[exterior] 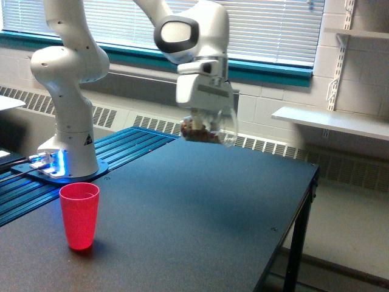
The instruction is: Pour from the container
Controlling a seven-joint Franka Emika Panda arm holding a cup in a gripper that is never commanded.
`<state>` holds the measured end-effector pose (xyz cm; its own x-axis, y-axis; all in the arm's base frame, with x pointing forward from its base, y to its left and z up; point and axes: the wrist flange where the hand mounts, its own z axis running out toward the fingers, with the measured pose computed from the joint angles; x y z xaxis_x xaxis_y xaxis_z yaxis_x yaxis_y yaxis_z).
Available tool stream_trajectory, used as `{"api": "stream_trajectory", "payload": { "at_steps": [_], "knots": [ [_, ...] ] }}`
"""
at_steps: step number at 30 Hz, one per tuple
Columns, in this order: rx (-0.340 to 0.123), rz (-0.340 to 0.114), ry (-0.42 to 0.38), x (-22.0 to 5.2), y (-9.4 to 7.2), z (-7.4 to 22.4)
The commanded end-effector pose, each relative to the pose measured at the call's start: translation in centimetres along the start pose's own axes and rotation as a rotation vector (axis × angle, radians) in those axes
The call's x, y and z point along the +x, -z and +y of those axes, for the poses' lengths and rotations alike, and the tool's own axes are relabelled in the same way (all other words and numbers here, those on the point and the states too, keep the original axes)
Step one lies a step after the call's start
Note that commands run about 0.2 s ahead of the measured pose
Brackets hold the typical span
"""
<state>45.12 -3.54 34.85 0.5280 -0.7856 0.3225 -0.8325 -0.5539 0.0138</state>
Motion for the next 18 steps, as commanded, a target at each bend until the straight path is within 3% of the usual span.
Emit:
{"api": "stream_trajectory", "payload": {
  "at_steps": [1, 7, 18],
  "knots": [
    [-0.05, -0.026, -0.147, -0.3, -1.0, 3.0],
    [-0.09, -0.037, -0.236, 0.0, -1.7, 5.7],
    [-0.122, -0.039, -0.373, 1.2, -2.4, 9.5]
  ]
}}
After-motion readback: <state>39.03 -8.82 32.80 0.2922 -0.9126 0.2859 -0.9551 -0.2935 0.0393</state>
